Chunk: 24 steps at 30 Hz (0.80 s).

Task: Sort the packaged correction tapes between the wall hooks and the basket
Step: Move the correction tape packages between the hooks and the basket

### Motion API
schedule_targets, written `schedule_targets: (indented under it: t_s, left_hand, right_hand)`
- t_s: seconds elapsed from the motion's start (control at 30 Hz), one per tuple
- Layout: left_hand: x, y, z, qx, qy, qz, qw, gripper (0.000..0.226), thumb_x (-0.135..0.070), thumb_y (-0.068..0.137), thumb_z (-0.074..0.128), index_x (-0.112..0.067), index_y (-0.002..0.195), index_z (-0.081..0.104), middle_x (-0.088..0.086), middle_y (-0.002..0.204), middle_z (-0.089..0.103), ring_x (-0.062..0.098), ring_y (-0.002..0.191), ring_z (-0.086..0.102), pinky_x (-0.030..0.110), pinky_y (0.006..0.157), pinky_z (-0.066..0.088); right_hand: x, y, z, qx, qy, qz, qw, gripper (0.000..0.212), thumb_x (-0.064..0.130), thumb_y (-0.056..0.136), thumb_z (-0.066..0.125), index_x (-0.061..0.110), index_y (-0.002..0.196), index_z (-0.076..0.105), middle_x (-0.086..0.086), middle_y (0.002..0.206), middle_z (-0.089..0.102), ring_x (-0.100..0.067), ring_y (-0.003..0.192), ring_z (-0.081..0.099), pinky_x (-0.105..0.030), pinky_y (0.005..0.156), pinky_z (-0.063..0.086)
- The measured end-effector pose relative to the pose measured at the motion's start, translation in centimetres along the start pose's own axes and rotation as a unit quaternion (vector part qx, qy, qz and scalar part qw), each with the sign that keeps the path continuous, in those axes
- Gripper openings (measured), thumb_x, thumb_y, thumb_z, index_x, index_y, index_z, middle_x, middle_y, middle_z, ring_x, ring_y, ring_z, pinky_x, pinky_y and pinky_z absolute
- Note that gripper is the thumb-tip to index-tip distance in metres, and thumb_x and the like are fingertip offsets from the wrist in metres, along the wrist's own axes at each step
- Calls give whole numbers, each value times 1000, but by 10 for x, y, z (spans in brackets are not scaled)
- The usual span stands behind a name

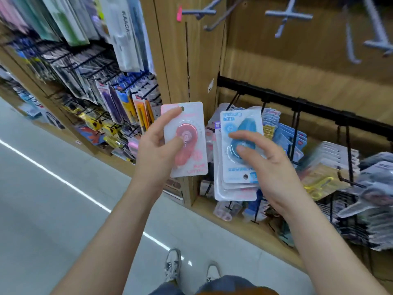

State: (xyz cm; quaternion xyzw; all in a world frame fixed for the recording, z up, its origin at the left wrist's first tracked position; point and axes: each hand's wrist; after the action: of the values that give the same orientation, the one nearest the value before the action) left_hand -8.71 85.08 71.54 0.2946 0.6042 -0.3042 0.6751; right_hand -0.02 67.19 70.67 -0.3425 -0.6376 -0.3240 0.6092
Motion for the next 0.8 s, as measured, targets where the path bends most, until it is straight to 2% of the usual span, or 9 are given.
schedule_targets:
  t_s: [0.13,0.23,0.33,0.4,0.5,0.57,0.67,0.73,0.8]
  left_hand:
    - [-27,37,4,57,-13,54,997,46,11,88,53,-23,117,65,-18,94,72,1,86,65,20,70,53]
    - [-44,56,13,99,-14,91,991,48,6,82,57,-26,116,66,-12,111,71,9,100,65,31,84,55]
    - [-54,63,14,125,-22,139,982,49,3,79,56,-28,117,65,-5,121,68,13,111,63,40,98,52]
    - [-57,63,15,152,-23,167,974,50,3,79,57,-29,117,64,-4,122,68,14,111,64,38,95,53]
    - [-58,58,24,212,-29,185,959,54,7,77,56,-27,117,64,-1,116,68,12,100,65,32,84,55]
    - [-60,56,35,235,-22,202,950,54,9,79,57,-26,119,63,2,119,66,13,103,64,32,85,54]
    - [-63,56,52,255,-58,194,946,49,7,88,58,-21,127,50,12,125,62,16,104,64,30,82,54]
    - [-68,55,63,248,-82,145,954,42,-3,96,58,-21,131,43,17,112,69,24,91,68,35,74,58]
    - [-74,57,76,222,-66,108,967,37,-14,97,61,-22,130,46,15,101,73,34,89,70,49,77,58]
  right_hand:
    - [17,26,14,-47,-71,-40,996,27,19,99,58,40,92,74,14,115,66,-6,115,57,-17,84,41]
    - [39,38,22,-54,-46,-69,995,15,34,95,61,39,89,74,23,102,69,4,103,60,-12,80,42]
    - [52,45,24,-65,-77,-97,990,6,43,85,71,37,87,74,15,108,67,1,104,58,-9,67,46]
    - [55,47,22,-80,-91,-93,988,4,41,83,73,39,86,73,4,117,61,-4,104,58,-14,63,48]
    - [55,43,17,-95,-114,-83,986,23,51,76,68,41,96,73,1,120,57,-6,106,58,-20,72,48]
    - [56,38,13,-91,-108,-90,986,24,48,80,63,39,99,72,-1,119,60,-3,105,56,-14,70,48]
    - [56,33,4,-100,-125,-119,980,17,41,89,58,37,97,72,-5,118,64,-7,112,55,-10,79,47]
    - [54,31,-5,-119,-113,-116,980,18,41,88,58,37,98,72,-6,120,61,-13,116,56,-14,78,51]
    - [51,29,-11,-134,-108,-112,979,20,44,88,58,38,98,73,-7,123,59,-17,120,55,-15,74,53]
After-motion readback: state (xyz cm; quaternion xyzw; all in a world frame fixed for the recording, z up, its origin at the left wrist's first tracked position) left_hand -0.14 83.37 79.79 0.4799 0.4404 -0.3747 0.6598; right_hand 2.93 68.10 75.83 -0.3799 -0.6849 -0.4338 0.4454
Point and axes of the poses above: each hand's wrist, its own y-axis towards the middle knuckle, its own z-axis out of the palm, x = y × z
